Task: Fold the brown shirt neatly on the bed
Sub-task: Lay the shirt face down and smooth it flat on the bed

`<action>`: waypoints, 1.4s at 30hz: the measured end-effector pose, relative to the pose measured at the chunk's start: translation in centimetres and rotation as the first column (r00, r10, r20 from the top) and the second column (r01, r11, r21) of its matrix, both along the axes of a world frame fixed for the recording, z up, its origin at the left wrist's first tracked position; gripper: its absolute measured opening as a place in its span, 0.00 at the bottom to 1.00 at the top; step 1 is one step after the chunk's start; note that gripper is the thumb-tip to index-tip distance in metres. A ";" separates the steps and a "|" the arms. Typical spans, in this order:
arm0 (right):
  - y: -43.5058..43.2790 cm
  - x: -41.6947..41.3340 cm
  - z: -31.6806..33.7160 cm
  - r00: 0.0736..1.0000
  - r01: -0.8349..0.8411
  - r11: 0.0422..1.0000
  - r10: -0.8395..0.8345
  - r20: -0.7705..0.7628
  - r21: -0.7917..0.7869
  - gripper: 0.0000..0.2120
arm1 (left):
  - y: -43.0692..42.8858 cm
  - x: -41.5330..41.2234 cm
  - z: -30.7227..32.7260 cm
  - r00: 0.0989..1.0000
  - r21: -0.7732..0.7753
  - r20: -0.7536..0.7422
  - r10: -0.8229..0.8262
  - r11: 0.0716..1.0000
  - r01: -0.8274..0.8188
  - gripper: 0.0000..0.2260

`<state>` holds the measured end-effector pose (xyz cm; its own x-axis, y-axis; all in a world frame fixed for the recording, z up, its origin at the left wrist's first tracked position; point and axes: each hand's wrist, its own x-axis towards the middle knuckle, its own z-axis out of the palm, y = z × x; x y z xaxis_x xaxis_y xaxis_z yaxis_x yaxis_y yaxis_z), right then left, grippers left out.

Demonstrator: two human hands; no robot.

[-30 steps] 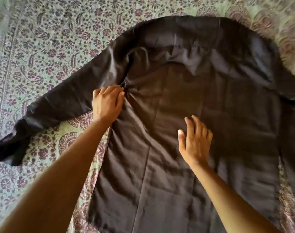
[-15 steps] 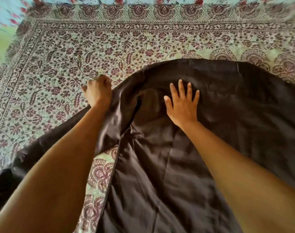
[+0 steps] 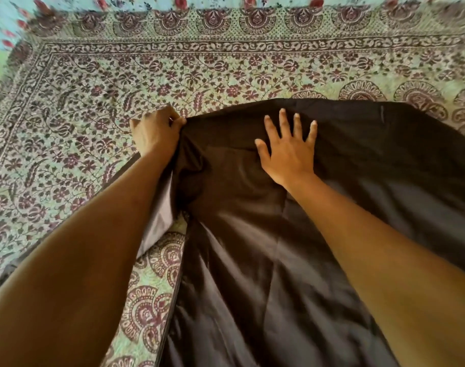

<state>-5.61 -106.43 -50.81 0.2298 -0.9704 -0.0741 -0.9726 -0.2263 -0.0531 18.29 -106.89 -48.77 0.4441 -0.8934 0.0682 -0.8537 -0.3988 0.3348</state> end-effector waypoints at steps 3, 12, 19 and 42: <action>-1.2 -0.7 -0.2 0.999 -0.021 0.999 0.023 -0.040 0.047 0.28 | -1.1 -0.5 -0.6 0.999 0.025 -0.034 -0.023 0.999 0.024 0.09; -3.7 -3.6 -1.0 0.993 -0.117 0.992 0.116 0.033 0.049 0.27 | -1.2 0.9 -2.2 0.970 0.085 0.151 -0.189 0.980 0.178 0.14; 0.2 -0.9 -0.2 0.961 -0.216 0.966 0.235 0.142 -0.141 0.28 | 3.0 0.4 -1.8 0.989 0.085 0.134 -0.070 0.995 0.059 0.19; 2.1 2.1 -0.8 0.987 -0.025 0.995 0.040 0.158 -0.096 0.27 | 9.2 3.2 -3.3 0.890 0.257 0.084 -0.448 0.873 0.415 0.27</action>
<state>-3.46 -104.32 -51.58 0.2630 -0.9632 0.0562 -0.9454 -0.2689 -0.1844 21.51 -97.69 -52.07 0.0120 -0.9919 -0.1264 -0.9885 -0.0309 0.1482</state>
